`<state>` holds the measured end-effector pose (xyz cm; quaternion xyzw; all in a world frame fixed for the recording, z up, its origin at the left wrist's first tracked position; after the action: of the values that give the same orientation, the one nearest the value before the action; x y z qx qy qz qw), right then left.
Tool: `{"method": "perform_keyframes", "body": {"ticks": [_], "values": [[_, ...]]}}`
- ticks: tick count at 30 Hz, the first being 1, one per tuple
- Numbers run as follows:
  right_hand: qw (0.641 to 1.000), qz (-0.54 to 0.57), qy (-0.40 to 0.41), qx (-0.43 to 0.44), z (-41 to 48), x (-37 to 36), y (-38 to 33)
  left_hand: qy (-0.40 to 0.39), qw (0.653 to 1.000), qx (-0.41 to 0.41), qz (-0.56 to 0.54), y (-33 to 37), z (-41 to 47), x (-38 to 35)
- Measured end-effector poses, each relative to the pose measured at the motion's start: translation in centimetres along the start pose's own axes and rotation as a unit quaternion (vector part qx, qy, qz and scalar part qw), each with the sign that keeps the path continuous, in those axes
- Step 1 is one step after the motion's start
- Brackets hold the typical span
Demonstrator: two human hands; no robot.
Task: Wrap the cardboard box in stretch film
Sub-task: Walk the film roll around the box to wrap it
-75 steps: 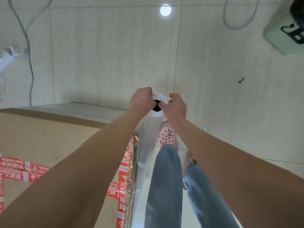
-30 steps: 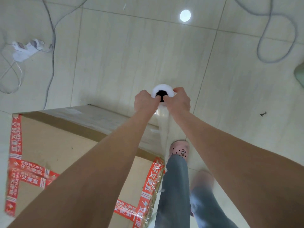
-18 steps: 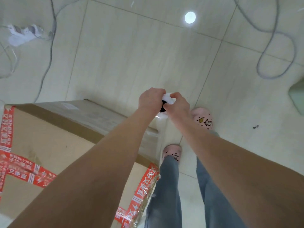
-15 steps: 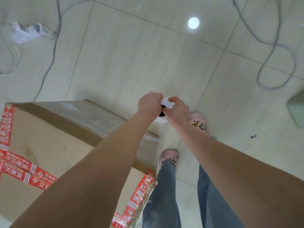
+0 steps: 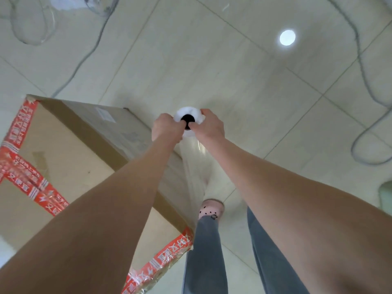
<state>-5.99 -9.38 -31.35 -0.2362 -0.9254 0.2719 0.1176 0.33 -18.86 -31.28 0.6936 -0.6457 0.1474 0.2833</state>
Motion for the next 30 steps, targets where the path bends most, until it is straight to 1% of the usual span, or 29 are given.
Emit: {"method": "perform_keyframes", "body": {"ticks": [4, 7, 10, 16, 18, 20, 22, 24, 27, 29, 30], "values": [[0.999, -0.046, -0.021, 0.003, 1.1, -1.6, -1.9, -0.001, 0.999, 0.036, -0.011, -1.2, 0.8, 1.4], [0.998, -0.062, -0.021, -0.004, 1.7, -2.0, -2.3, -0.019, 0.998, 0.052, 0.032, -0.8, 1.0, 1.9], [0.997, -0.072, -0.032, -0.006, 2.0, -2.0, -2.8, -0.015, 0.996, 0.067, 0.058, -0.4, 0.8, 1.6], [0.997, -0.071, -0.029, -0.029, 2.0, -1.5, -2.9, -0.031, 0.996, 0.068, 0.054, 0.0, 0.4, 1.2], [0.996, -0.08, -0.031, -0.034, 1.9, -1.3, -3.2, -0.02, 0.996, 0.043, 0.07, 0.1, 0.2, 1.3], [0.993, -0.111, -0.031, -0.032, 2.0, -1.1, -3.4, 0.004, 0.992, -0.019, 0.128, 0.3, 0.1, 1.3], [0.989, -0.138, -0.025, -0.043, 2.2, -1.0, -3.3, 0.014, 0.975, -0.099, 0.198, 0.8, 0.3, 1.7], [0.988, -0.148, -0.015, -0.047, 2.2, -1.1, -3.5, 0.007, 0.96, -0.15, 0.237, 1.6, 0.8, 2.4], [0.984, -0.175, -0.005, -0.042, 2.6, -1.3, -4.3, -0.021, 0.95, -0.176, 0.258, 1.9, 1.8, 3.7], [0.981, -0.19, -0.011, -0.03, 3.2, -1.5, -5.1, -0.028, 0.956, -0.171, 0.236, 1.5, 2.6, 4.5], [0.981, -0.191, -0.015, -0.024, 3.5, -1.7, -5.6, -0.029, 0.965, -0.157, 0.208, 1.1, 2.8, 5.0]]}}
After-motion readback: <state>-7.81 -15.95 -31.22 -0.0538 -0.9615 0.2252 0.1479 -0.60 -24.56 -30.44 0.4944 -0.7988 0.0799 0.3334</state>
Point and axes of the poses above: each hand's wrist, its own z-axis towards the middle knuckle, its own x-axis out of the back of the hand, y = z × x, the point moved 1 cm from there along z, towards the middle knuckle, and after that the axes turned 9 degrees about -y, right-handed, at the moved point
